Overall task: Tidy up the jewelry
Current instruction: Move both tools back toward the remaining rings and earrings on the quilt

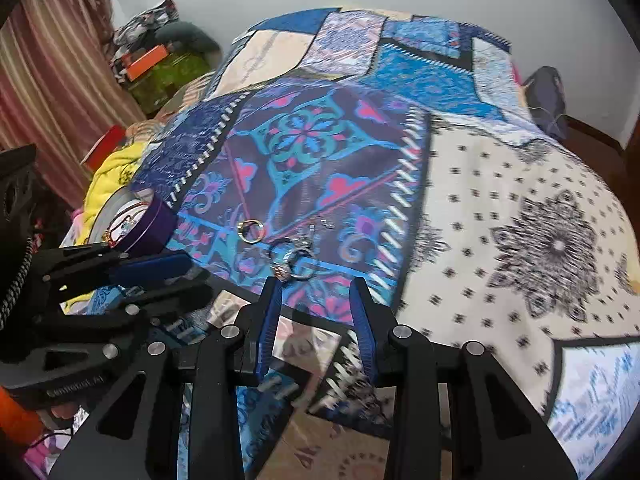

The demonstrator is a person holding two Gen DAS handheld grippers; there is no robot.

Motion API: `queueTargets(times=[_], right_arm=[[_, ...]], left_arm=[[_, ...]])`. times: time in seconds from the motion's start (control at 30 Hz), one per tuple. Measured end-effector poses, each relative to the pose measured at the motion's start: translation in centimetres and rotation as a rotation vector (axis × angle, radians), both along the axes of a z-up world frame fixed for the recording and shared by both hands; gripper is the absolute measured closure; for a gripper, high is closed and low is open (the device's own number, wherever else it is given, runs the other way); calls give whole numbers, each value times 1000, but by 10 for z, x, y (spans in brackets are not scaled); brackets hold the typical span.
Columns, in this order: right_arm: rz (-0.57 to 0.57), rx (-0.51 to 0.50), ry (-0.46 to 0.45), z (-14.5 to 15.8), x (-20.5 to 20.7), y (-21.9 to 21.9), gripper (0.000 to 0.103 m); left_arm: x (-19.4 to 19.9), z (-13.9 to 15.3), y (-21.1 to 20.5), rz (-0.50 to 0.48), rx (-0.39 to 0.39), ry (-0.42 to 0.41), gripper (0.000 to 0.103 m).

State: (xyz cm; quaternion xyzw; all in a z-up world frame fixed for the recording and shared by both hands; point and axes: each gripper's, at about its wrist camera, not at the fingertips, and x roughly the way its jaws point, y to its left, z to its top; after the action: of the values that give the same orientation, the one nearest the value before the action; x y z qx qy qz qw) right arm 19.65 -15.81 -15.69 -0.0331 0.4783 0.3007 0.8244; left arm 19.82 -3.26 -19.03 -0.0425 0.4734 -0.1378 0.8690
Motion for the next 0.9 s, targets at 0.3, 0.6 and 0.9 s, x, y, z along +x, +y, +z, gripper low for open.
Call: queueTargets(times=[0.3,0.6,0.9], right_arm=[[88,-57,43,-14,11,22,71],[86,-90,-11,-16,12,29,75],[42,-58,-32,-4,10,13,75]], left_arm=[[6,-6,8,20,2,9,73],[14,-12,8,24,18,12,73],[31,-14,2,55,52,-10,73]])
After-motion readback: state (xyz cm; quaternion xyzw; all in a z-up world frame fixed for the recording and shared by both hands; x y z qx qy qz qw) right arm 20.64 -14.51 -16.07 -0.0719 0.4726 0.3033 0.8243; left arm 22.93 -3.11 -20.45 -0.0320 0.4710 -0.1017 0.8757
